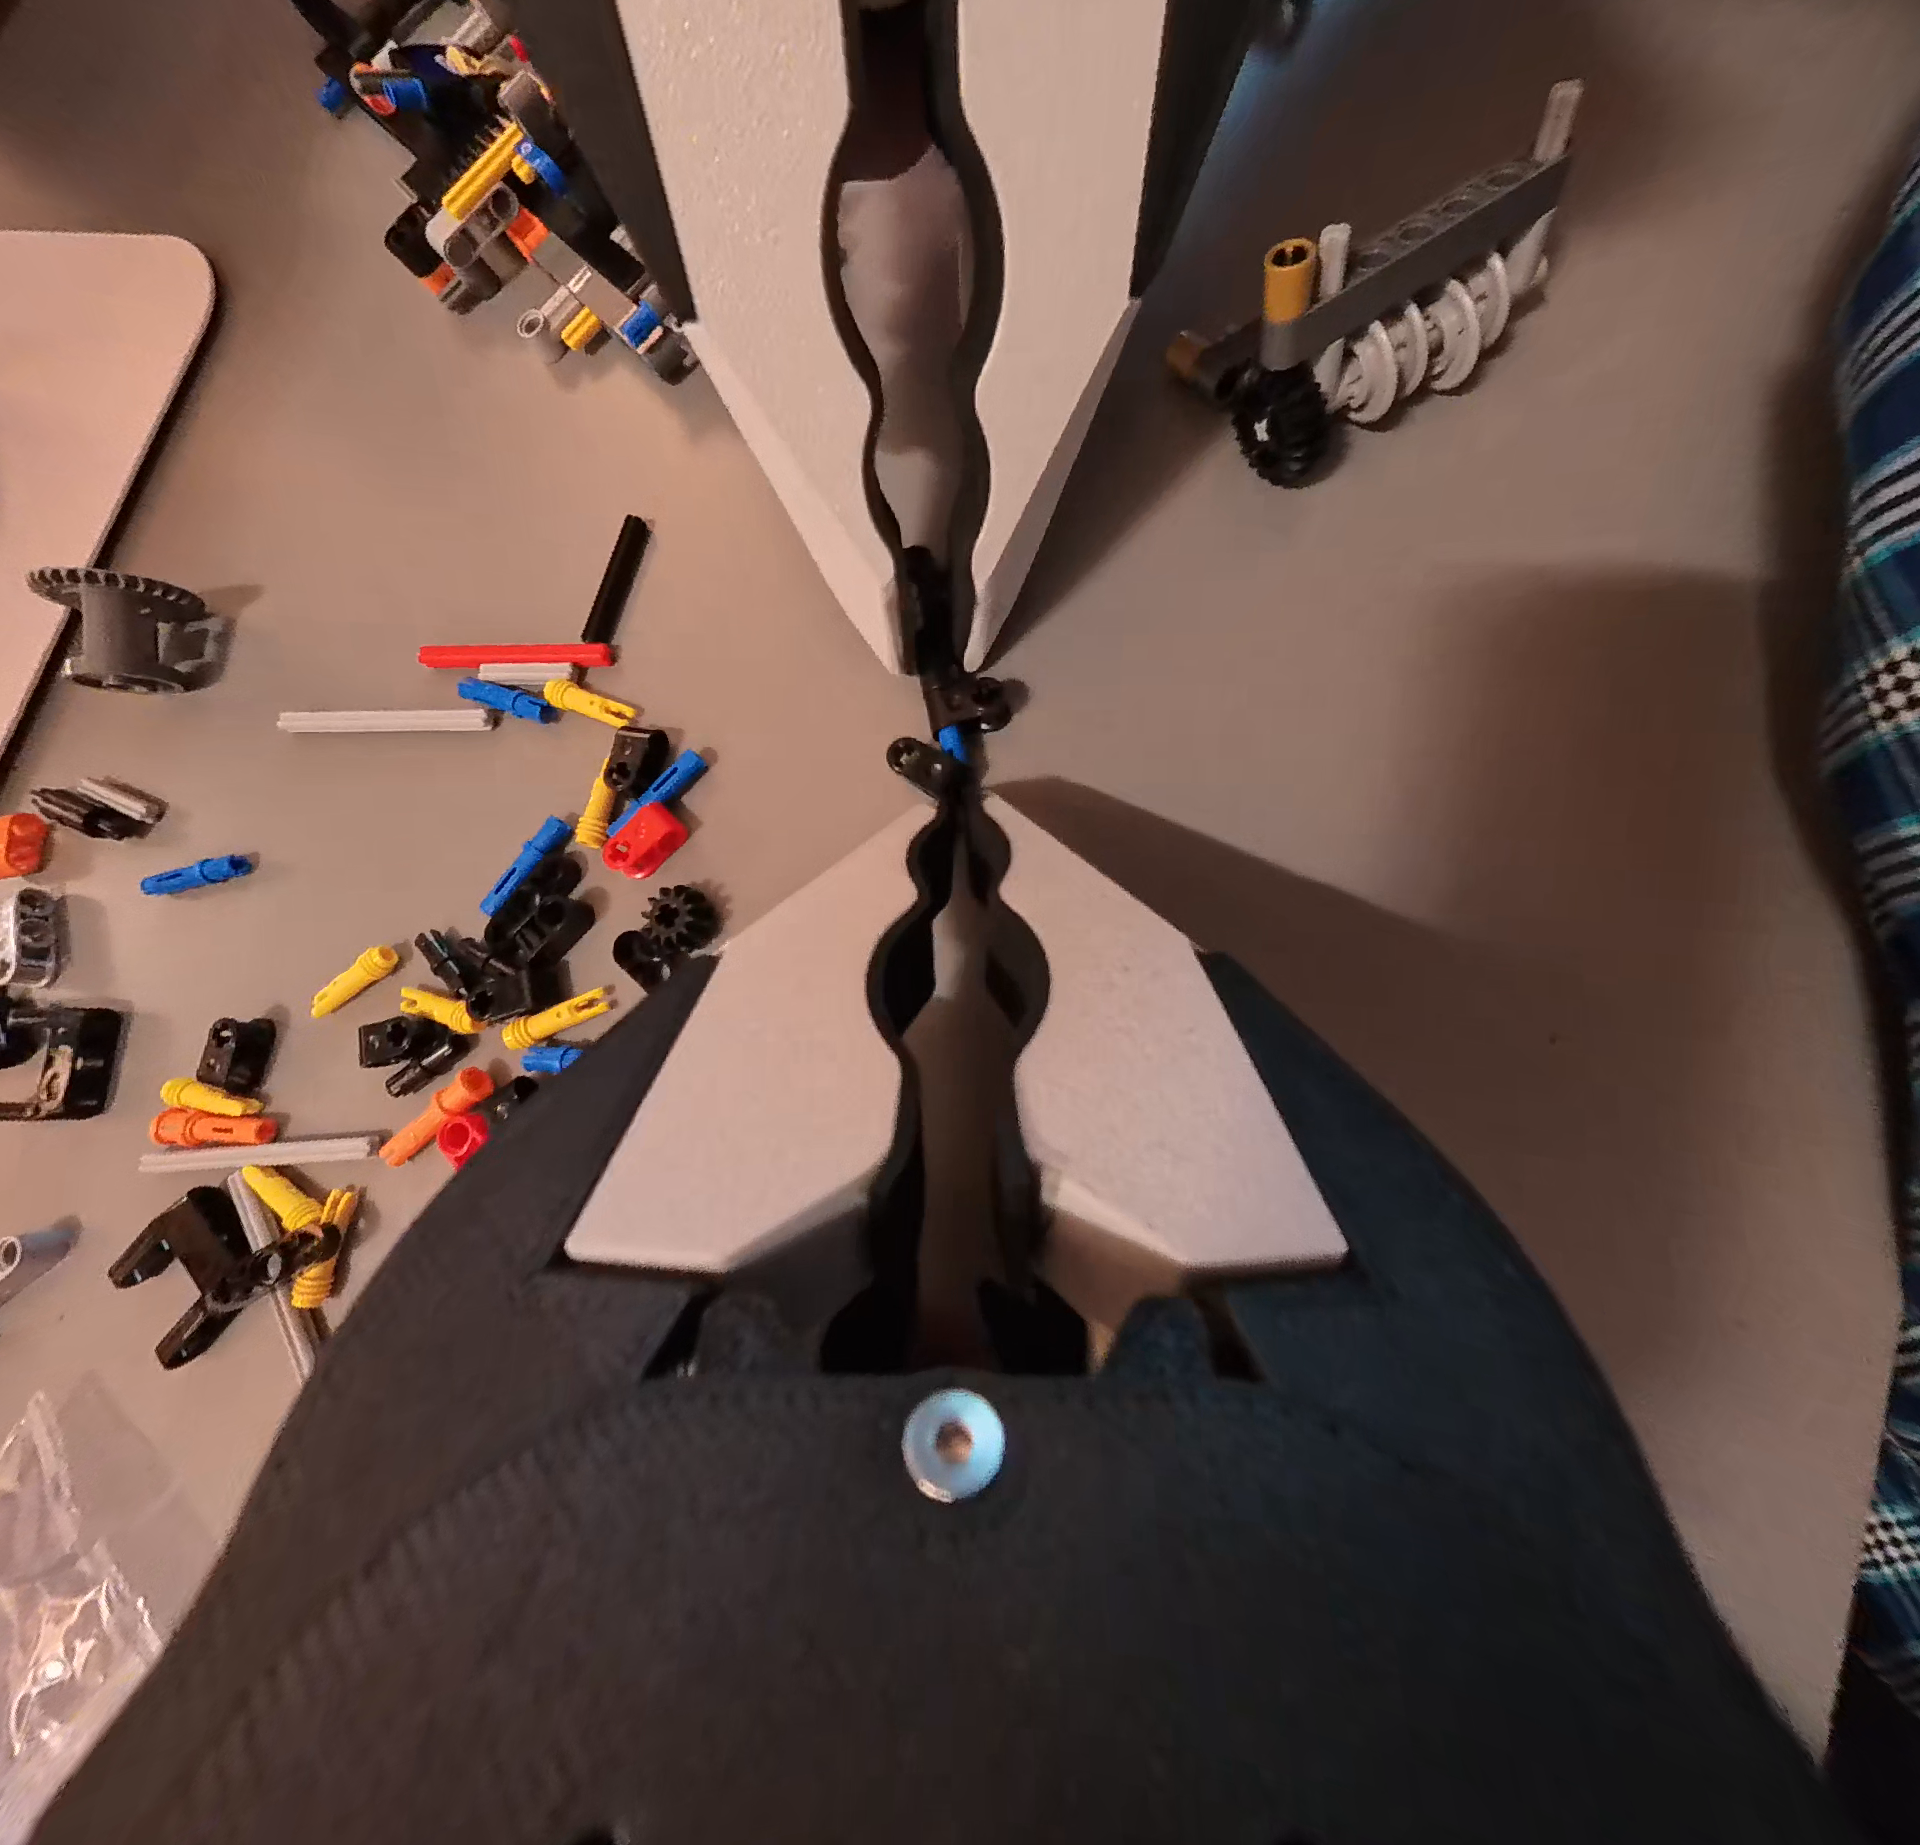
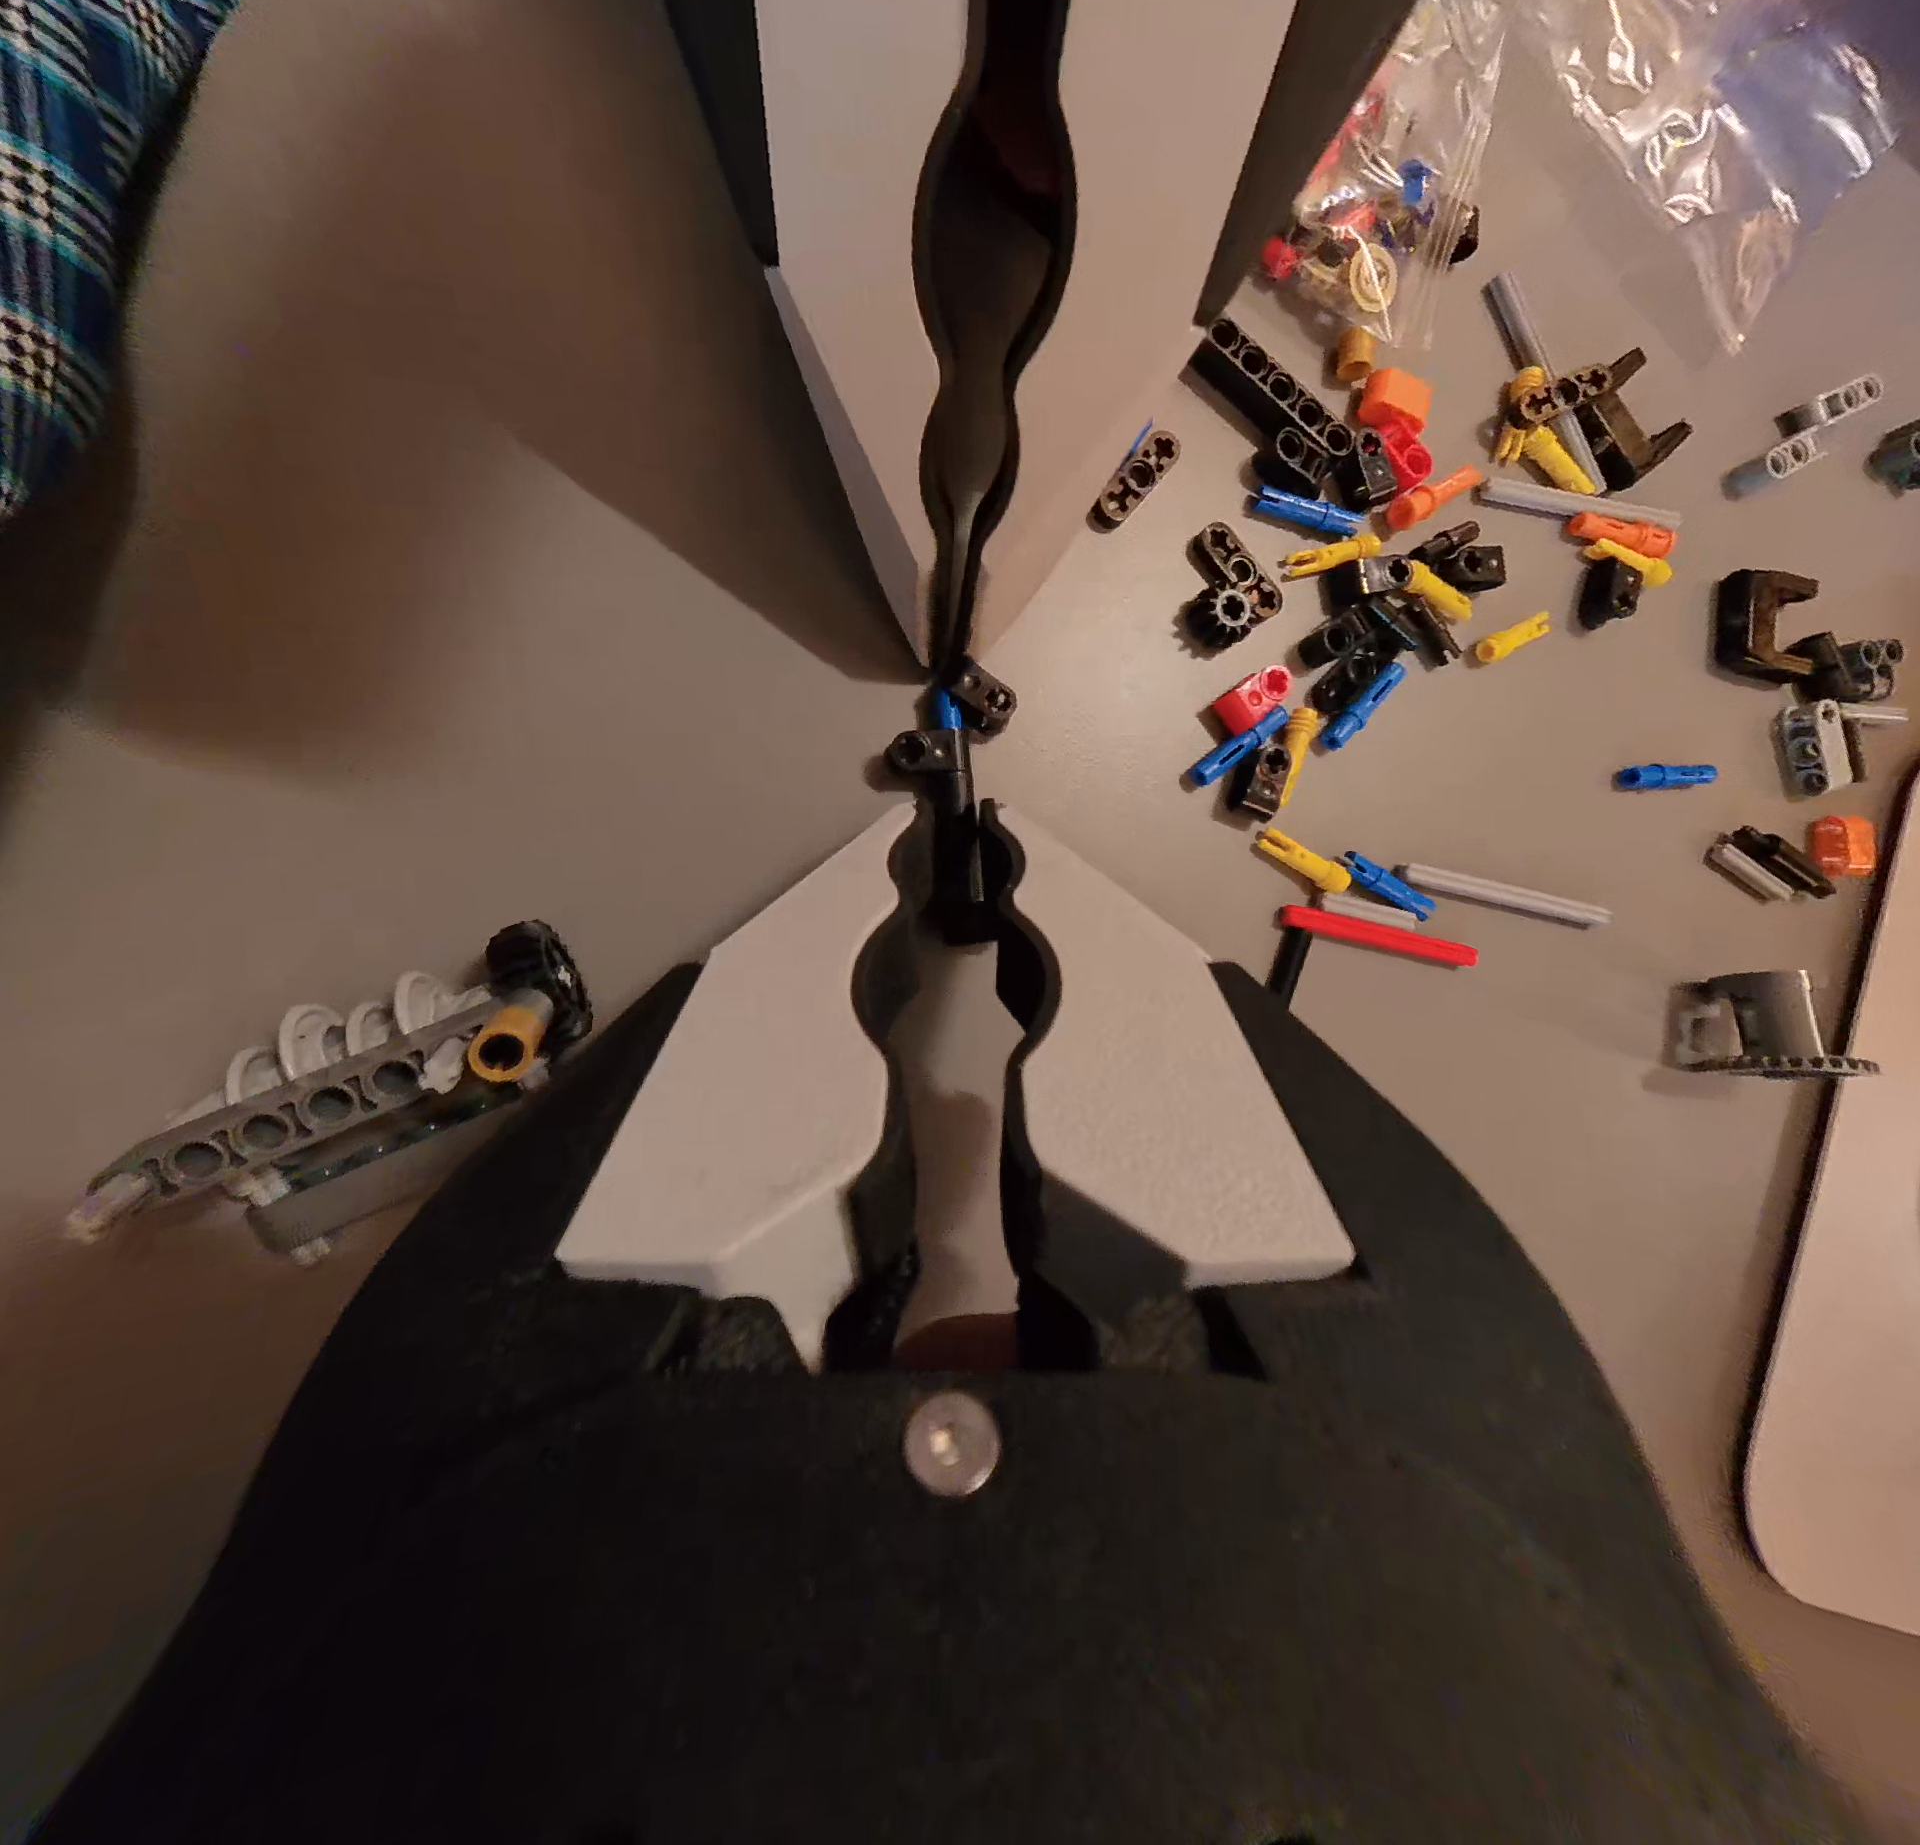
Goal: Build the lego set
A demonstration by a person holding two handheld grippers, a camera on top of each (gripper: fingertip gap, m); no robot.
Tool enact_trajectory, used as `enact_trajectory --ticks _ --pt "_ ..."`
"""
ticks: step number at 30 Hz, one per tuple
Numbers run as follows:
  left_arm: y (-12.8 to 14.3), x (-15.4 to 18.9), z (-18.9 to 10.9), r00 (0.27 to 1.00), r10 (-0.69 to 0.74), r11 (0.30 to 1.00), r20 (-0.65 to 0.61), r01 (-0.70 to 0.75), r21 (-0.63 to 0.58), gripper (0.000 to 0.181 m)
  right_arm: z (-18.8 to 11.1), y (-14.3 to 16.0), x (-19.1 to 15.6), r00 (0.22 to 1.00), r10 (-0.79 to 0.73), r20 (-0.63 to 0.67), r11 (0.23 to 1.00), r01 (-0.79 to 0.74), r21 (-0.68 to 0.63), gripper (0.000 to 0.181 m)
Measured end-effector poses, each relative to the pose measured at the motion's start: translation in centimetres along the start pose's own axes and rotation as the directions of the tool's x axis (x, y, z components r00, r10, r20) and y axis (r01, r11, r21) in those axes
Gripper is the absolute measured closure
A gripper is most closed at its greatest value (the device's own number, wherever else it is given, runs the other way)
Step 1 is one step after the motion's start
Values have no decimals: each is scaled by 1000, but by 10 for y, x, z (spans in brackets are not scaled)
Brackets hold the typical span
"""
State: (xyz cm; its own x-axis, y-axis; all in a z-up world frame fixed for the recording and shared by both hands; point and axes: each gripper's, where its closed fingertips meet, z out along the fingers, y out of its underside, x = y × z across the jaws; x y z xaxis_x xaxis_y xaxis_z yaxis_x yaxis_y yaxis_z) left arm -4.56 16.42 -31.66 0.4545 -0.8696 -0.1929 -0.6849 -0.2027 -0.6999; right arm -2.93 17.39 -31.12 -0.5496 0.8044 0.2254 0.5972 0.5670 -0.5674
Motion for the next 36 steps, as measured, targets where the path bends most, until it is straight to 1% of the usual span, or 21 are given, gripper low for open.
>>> enact_trajectory --ticks 1,6,10,13,17,23,30,33,36 --pt "0 0 0 1000 -1 1000 2 1 0 181 -1 0 0 1000 5 -4 1000 -5 0 174" --pt "0 1 -1 1000 -7 1000 8 7 0 181 -5 -2 -2 1000 25 0 1000 -25 15 165" --pt "-1 1 -3 1000 -11 1000 9 11 1 180 -7 -11 -6 999 39 30 998 -41 49 161" --pt "-1 1 -3 1000 -18 1000 15 18 1 177 -2 -10 -6 998 50 28 998 -51 41 163" --pt "-1 0 -4 999 -26 1000 29 26 -2 175 3 -10 -7 998 63 20 997 -63 45 176" --pt "-1 -2 -4 998 -37 999 58 38 -9 179 1 -9 -5 996 93 -8 994 -93 58 177" --pt "-1 -4 -10 995 -59 998 76 59 3 177 0 -9 -6 994 107 -7 992 -106 73 176" --pt "-1 -11 -15 995 -48 999 83 48 2 170 -1 -9 -7 994 110 -5 991 -110 74 176" --pt "-1 -13 -13 998 -2 1000 57 4 -23 162 -1 -9 -7 994 113 -2 991 -112 77 176"
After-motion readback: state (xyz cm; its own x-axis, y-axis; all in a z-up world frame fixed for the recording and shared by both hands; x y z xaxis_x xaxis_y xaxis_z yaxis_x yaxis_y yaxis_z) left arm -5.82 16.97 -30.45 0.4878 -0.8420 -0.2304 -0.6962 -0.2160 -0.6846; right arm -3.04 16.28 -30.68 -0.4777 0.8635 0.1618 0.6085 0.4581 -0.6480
